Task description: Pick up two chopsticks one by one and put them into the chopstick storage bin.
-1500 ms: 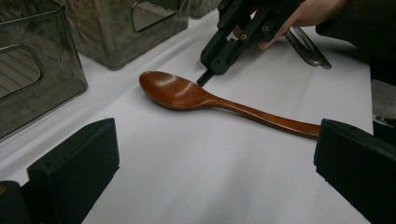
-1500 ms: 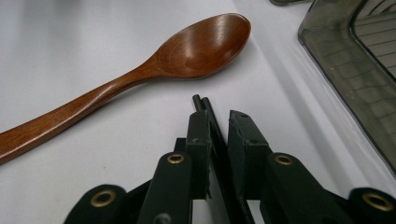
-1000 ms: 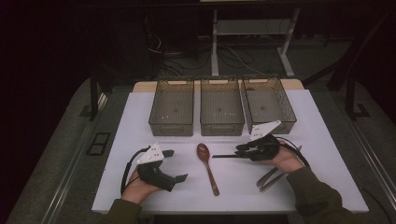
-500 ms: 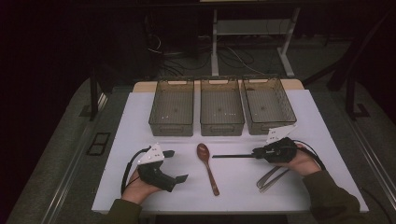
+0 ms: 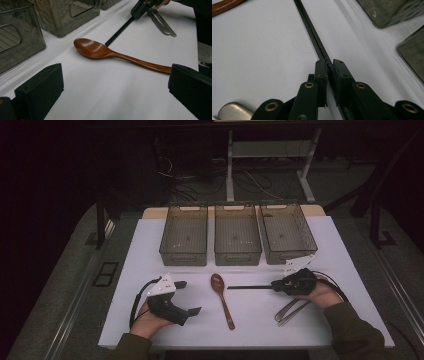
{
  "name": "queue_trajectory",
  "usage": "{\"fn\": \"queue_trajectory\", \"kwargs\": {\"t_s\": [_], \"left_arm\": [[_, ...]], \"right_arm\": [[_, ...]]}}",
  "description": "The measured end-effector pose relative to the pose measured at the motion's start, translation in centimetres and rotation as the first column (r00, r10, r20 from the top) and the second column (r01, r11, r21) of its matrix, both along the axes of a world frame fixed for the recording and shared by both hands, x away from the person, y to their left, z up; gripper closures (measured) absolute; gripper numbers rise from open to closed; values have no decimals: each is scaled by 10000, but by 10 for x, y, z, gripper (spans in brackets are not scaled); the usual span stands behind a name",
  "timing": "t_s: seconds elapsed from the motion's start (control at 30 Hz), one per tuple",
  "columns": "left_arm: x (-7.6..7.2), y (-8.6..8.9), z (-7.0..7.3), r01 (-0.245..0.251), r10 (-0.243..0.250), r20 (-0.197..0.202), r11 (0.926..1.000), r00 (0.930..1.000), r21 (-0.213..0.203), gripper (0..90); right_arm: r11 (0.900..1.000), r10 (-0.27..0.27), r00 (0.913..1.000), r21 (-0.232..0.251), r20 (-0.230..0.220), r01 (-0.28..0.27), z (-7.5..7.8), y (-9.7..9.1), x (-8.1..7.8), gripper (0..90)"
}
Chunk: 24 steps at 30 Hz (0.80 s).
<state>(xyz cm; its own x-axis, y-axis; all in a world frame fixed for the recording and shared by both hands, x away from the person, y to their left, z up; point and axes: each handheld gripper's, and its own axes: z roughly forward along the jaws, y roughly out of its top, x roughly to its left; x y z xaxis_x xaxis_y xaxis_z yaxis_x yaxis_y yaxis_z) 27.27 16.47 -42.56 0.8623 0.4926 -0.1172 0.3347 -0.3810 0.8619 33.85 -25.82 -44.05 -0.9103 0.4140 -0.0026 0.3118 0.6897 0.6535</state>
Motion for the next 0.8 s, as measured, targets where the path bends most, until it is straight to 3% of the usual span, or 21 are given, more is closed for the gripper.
{"fn": "queue_trajectory", "kwargs": {"t_s": [0.8], "left_arm": [[0, 0, 1, 20, -20, 33, 10000, 10000, -25, 0]], "right_arm": [[9997, 256, 9997, -61, -53, -256, -1, -4, -2, 815]]}}
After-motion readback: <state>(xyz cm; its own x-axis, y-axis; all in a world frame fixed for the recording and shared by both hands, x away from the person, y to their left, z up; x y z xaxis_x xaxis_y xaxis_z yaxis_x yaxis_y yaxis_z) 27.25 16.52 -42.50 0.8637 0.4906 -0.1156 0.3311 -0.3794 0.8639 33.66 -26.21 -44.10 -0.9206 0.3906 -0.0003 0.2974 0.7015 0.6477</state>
